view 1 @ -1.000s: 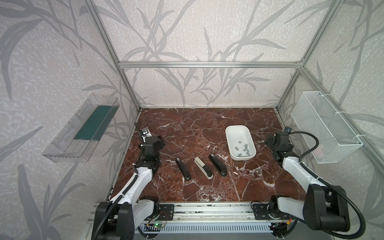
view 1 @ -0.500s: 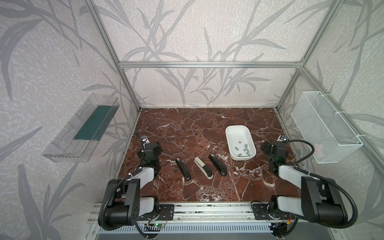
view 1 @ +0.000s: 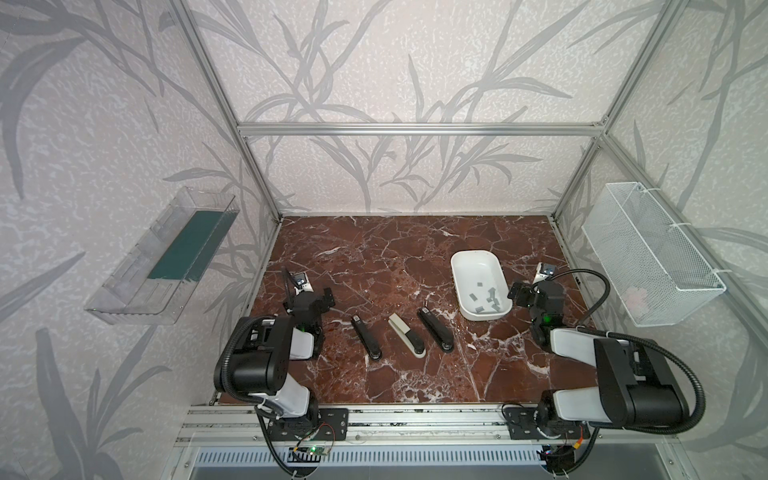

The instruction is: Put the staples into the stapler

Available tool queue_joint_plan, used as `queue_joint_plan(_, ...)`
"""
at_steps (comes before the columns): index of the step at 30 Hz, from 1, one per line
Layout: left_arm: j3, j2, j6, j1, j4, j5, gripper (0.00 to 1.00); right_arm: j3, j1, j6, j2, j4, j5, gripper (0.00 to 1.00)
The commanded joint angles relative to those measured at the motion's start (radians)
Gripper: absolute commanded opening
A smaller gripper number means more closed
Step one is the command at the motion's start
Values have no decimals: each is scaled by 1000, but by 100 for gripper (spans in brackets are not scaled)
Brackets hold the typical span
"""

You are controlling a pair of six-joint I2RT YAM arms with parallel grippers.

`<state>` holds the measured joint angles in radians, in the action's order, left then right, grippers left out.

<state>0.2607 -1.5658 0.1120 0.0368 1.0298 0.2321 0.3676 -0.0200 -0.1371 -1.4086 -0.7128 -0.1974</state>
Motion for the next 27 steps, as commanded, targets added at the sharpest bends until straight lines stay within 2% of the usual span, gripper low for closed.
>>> queue_joint_plan(1,22,-1,-23,8,92,-9,99,32,-57,136,-66,-74,47,99)
queue_joint_plan(3,20,5,-21,9,92,-8,99,-21,-71,161,-174,-324,49,99)
queue_joint_plan(4,25,11,-13,9,68,-2,99,-40,-71,159,-183,-356,51,99)
queue_joint_plan(6,27,-7,-21,9,95,-5,99,7,-70,147,-101,-133,43,99)
queue_joint_plan(10,41,-2,-22,9,65,-7,99,-26,-82,167,-174,-320,29,99)
queue_joint_plan(14,45,2,-21,9,49,-10,99,19,-86,164,-119,-148,27,99)
queue_joint_plan(17,49,1,-24,9,41,-16,99,8,-91,172,-136,-197,23,99)
queue_joint_plan(21,81,3,-33,8,-20,-37,99,18,-101,180,-135,-172,16,99)
queue_joint_plan(27,83,2,-35,6,-22,-40,99,22,-101,180,-133,-163,13,99)
